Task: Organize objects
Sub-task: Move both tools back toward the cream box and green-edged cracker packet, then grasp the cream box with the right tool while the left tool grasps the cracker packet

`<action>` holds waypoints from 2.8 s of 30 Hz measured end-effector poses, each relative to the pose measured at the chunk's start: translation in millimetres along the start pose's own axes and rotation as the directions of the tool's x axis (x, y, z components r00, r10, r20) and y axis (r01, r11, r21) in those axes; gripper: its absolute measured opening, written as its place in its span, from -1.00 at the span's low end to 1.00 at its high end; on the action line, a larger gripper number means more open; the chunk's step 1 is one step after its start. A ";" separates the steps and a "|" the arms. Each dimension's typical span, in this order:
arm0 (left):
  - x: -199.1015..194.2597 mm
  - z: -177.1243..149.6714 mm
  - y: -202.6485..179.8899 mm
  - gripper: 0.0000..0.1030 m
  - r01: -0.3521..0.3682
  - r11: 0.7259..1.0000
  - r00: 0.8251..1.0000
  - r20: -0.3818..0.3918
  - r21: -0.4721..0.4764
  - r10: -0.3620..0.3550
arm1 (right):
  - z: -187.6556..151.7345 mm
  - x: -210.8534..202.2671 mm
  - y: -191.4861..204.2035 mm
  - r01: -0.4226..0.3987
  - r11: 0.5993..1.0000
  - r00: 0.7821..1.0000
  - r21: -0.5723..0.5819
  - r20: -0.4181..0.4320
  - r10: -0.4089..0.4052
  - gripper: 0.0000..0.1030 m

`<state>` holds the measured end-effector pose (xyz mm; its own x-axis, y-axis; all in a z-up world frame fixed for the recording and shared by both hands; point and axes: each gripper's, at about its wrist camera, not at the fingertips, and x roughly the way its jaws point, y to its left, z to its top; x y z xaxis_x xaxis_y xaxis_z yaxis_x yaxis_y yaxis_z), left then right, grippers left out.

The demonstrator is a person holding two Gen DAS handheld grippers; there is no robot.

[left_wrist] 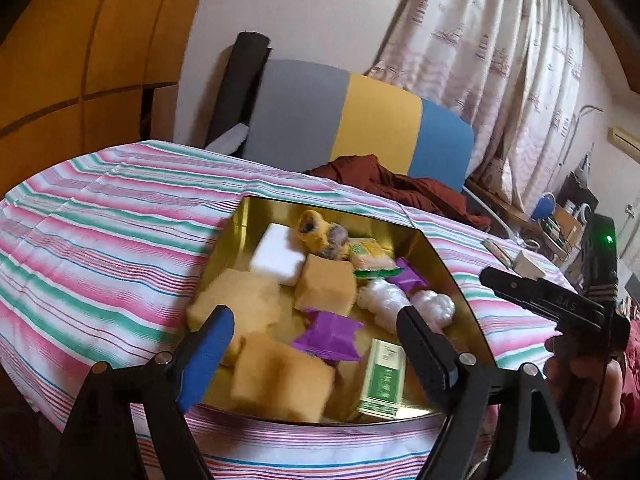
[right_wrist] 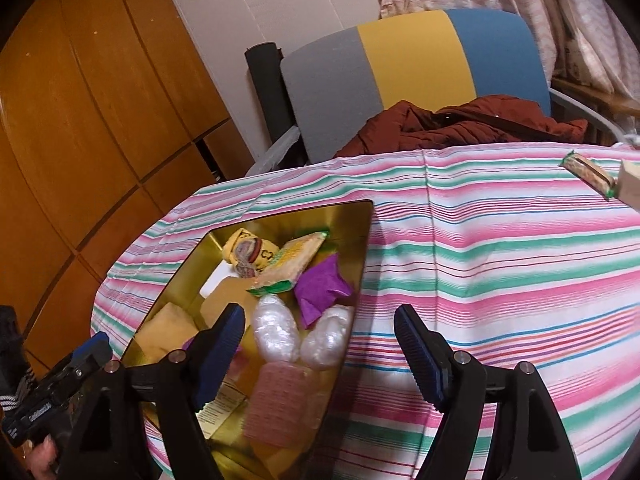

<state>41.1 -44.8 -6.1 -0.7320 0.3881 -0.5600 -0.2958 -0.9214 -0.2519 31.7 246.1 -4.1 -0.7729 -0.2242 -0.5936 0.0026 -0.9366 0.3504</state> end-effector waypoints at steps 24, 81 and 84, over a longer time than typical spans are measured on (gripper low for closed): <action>48.5 -6.6 -156.0 0.65 0.282 0.937 0.955 -0.158 0.207 -0.252 | 1.5 -23.6 -118.0 0.238 0.970 0.971 0.041 -0.021 -0.237 0.62; 158.5 -16.3 -265.0 0.65 0.376 0.912 0.876 -0.382 0.163 -0.293 | 185.6 -13.8 -395.7 0.341 0.938 0.934 -0.067 -0.094 -0.346 1.00; 160.0 -16.4 -268.5 0.65 0.377 0.911 0.876 -0.385 0.167 -0.292 | 178.5 -14.4 -421.0 0.391 0.914 0.898 -0.109 -0.172 -0.405 1.00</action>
<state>13.5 265.0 -41.0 -0.3183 0.6157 -0.7208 -0.6477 -0.6965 -0.3089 -71.5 691.6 -13.7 -0.5859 0.1315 -0.7997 -0.2309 -0.9729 0.0091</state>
